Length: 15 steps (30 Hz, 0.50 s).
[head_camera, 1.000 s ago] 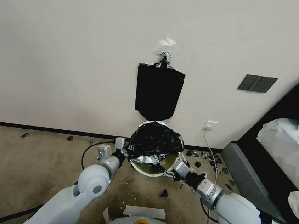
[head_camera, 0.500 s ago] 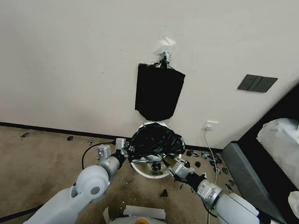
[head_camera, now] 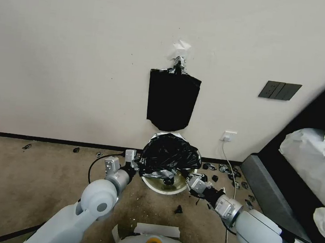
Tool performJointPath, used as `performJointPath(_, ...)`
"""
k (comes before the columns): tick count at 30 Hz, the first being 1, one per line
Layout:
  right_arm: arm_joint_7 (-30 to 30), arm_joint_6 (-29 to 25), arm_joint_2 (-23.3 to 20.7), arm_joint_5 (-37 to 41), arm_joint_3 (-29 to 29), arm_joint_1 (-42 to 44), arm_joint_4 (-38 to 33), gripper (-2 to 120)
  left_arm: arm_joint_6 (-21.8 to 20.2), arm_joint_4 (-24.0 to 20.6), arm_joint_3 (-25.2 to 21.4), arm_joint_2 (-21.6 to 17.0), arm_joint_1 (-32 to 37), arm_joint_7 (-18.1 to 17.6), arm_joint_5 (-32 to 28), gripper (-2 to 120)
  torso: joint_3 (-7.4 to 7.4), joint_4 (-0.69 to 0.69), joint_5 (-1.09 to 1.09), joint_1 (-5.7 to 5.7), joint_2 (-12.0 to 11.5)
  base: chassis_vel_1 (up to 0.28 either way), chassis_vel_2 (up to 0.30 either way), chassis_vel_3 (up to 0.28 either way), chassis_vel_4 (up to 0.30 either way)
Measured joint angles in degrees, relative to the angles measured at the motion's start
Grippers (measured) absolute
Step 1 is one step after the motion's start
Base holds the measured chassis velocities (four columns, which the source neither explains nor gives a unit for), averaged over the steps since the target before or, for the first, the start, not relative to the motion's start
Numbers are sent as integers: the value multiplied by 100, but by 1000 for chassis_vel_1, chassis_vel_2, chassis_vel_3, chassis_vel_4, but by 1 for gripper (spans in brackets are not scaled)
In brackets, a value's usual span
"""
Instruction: Place a trash bag onto the trash bin.
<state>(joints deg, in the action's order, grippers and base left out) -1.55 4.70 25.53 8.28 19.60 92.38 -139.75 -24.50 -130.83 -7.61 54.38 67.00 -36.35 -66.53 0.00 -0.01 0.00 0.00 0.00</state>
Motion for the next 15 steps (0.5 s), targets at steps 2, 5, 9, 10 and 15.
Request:
performJointPath(2,-162,-324,-62,74,38,54,3,0,0,14,-87,4,-26,-106,-265,1,0,0,0,0,0,0,0,0,0)
performJointPath(5,-396,-676,-145,162,62,90,11,0,-6,15,-179,-21,-44,-185,-484,1,0,1,0,0,0,0,0,0,0)
performJointPath(9,-959,-1265,-330,278,71,102,94,0,-31,24,-323,-153,-54,-251,-764,1,0,1,0,0,0,0,0,0,0)
performJointPath(10,-1005,-1296,-345,282,71,102,105,0,-31,24,-339,-161,-54,-260,-797,1,0,1,0,0,0,0,0,0,0)
performJointPath(15,-1222,-1460,-399,78,57,95,373,0,-35,-2,-452,-221,-48,-347,-1086,1,0,1,0,0,0,0,0,0,0)
